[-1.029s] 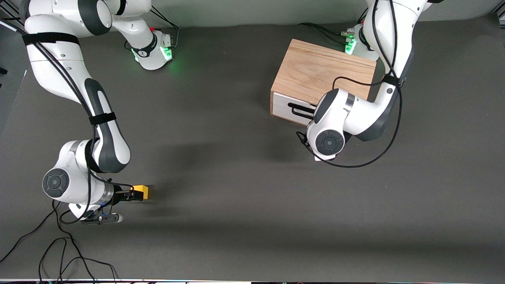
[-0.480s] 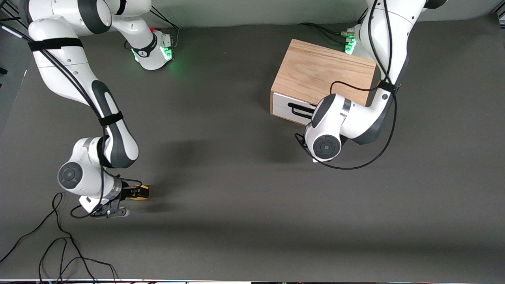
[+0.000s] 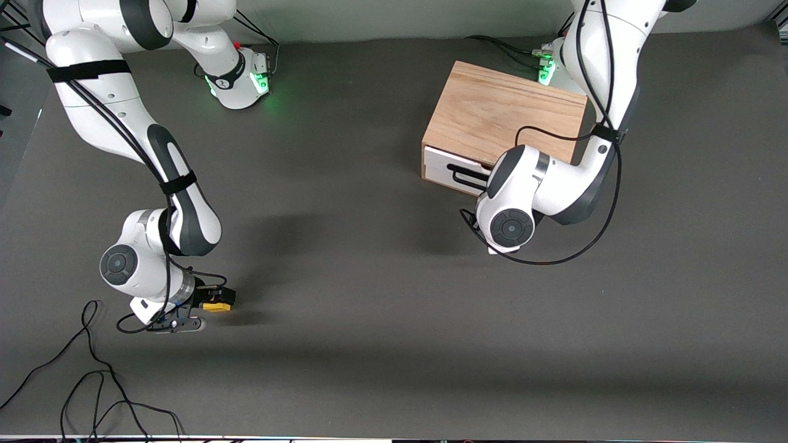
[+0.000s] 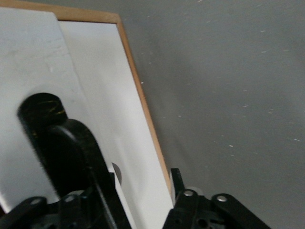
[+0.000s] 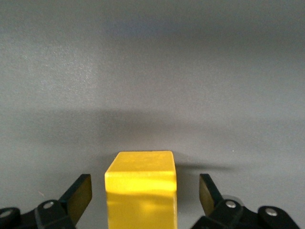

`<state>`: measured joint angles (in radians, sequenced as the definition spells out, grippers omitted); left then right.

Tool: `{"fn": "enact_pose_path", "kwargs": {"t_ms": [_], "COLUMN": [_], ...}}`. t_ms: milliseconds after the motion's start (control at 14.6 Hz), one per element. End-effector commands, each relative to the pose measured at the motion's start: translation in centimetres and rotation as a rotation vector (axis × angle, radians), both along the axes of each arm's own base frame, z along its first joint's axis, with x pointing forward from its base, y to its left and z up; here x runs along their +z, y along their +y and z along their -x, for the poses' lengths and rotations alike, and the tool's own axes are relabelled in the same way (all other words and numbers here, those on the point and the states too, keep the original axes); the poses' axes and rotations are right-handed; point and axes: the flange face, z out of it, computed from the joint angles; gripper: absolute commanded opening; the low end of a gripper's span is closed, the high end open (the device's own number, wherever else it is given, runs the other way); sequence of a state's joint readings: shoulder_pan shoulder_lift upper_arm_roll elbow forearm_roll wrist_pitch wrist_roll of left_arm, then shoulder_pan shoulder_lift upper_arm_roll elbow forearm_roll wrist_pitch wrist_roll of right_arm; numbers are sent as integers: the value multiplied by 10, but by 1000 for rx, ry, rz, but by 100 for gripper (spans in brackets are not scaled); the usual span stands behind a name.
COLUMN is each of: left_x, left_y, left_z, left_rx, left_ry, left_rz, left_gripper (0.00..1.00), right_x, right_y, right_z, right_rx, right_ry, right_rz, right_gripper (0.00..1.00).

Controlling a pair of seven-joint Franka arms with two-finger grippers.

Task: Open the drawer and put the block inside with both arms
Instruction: 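Pull the drawer handle open with the left gripper while the right gripper grasps the cube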

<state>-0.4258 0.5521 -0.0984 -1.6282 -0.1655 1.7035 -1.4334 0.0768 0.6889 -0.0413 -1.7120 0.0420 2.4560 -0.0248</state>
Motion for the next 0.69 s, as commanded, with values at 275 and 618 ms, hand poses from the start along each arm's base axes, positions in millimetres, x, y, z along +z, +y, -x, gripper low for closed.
{"fn": "enact_pose_path", "kwargs": {"t_ms": [275, 618], "left_x": [45, 67], "left_y": [-9, -13], "left_z": [-43, -53], "left_rx": [16, 22], "left_ry": [-142, -190], "left_rz": [70, 90], "left_gripper": [0, 0], "right_x": [8, 12], "right_y": [0, 0], "right_z": [6, 4], "right_rx": [13, 12], "right_ry": [-17, -19], "right_rz": [-10, -11], "right_gripper": [33, 16]}}
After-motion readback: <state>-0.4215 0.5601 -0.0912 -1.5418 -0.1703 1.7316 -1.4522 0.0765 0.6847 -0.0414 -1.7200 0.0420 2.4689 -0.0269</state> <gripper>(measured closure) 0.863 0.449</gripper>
